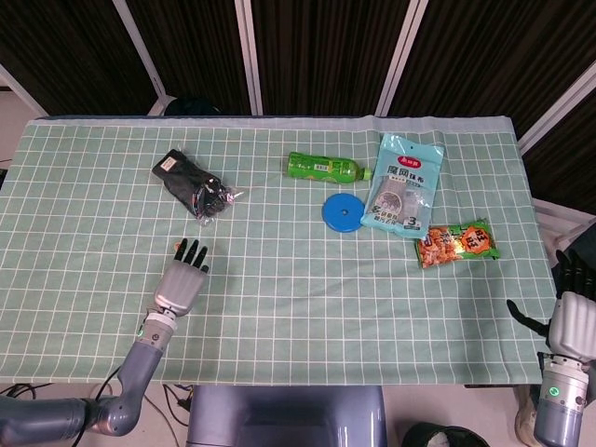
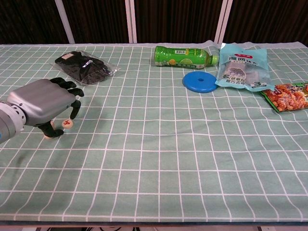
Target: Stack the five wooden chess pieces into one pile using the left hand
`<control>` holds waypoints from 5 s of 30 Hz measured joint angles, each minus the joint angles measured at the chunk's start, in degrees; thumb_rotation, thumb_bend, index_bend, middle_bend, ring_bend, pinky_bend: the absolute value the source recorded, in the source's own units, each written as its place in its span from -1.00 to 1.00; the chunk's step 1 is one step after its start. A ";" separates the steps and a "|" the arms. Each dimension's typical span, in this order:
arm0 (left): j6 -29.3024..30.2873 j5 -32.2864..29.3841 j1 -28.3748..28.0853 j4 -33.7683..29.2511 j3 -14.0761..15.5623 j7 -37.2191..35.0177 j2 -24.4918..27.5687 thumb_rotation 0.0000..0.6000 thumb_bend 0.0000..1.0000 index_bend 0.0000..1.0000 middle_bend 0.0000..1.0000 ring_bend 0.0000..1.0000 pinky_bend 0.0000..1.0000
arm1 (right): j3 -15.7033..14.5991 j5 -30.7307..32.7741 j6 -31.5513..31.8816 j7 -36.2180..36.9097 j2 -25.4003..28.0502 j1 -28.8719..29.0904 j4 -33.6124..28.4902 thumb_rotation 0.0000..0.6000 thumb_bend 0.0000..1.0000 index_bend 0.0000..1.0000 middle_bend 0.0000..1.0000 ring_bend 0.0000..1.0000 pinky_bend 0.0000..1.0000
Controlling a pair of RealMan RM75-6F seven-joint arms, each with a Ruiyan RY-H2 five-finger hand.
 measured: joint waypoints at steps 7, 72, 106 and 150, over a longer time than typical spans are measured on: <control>0.01 -0.42 -0.27 0.46 0.00 0.35 -0.47 1.00 -0.50 -0.09 -0.81 -1.00 -0.87 | 0.16 0.20 0.16 0.05 0.06 -0.08 -0.18 1.00 -0.51 -0.87 -1.00 -0.96 -1.00; 0.51 0.11 -1.34 0.07 0.34 -0.19 -0.88 1.00 -0.35 0.07 -0.76 -1.00 -0.87 | 0.54 0.73 0.74 0.66 0.30 -0.54 -1.07 1.00 -0.51 -0.87 -1.00 -0.96 -1.00; 4.10 2.59 -0.51 -10.58 0.70 -0.97 6.84 1.00 -0.35 0.07 -0.75 -1.00 -0.87 | 0.47 0.72 0.91 0.39 0.01 -0.56 -1.08 1.00 -0.51 -0.87 -1.00 -0.96 -1.00; 2.49 5.86 2.79 -8.00 3.67 -5.47 8.81 1.00 -0.35 0.08 -0.75 -1.00 -0.87 | 0.37 0.39 1.37 0.31 0.06 -0.85 -1.37 1.00 -0.50 -0.87 -1.00 -0.96 -1.00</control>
